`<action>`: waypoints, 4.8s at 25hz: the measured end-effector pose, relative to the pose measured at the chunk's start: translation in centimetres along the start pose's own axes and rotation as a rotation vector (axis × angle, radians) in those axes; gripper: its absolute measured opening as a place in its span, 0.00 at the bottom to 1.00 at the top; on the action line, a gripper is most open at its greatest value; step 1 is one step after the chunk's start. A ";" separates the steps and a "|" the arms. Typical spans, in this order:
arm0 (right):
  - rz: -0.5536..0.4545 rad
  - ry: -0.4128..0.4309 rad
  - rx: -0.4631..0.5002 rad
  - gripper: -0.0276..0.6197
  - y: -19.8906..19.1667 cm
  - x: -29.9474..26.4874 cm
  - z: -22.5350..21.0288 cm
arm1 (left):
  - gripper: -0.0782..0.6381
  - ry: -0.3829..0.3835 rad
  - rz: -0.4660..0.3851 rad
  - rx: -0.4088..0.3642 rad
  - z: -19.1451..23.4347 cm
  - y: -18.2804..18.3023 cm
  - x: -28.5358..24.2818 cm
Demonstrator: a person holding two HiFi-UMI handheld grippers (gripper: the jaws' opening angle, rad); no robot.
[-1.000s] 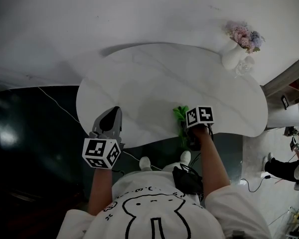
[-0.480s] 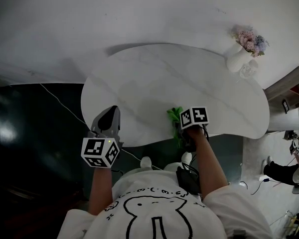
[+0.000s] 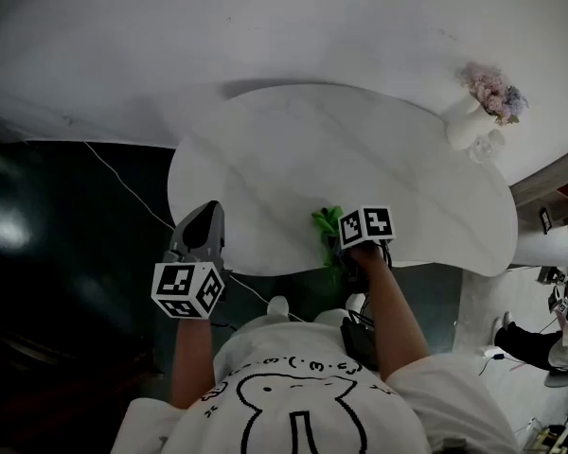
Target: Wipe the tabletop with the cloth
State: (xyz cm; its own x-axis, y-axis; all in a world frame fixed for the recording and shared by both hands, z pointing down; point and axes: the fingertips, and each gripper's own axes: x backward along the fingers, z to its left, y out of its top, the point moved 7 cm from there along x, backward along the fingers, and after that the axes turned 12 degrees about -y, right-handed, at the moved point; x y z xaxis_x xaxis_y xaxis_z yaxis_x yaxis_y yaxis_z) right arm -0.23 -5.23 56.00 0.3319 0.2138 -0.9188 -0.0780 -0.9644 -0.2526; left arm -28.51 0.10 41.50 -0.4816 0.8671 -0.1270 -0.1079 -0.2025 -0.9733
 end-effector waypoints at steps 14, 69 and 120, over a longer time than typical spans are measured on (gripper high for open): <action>0.020 0.027 0.101 0.11 -0.2 -1.7 5.0 | 0.14 0.068 -0.018 -0.004 1.7 -0.3 3.2; 0.119 0.181 0.380 0.11 -1.7 -7.1 22.6 | 0.14 0.200 -0.001 -0.028 3.8 -0.6 9.5; -0.492 0.387 0.264 0.11 5.6 12.7 8.2 | 0.14 0.034 -0.068 -0.116 -7.9 5.8 -5.0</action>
State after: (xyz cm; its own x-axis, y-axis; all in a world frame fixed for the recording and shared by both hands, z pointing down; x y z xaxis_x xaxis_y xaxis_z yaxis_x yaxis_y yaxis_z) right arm -4.13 -6.66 40.42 0.6964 0.4992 -0.5156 -0.0423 -0.6886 -0.7239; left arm -19.88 -1.81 34.94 -0.4469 0.8922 -0.0645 -0.0371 -0.0905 -0.9952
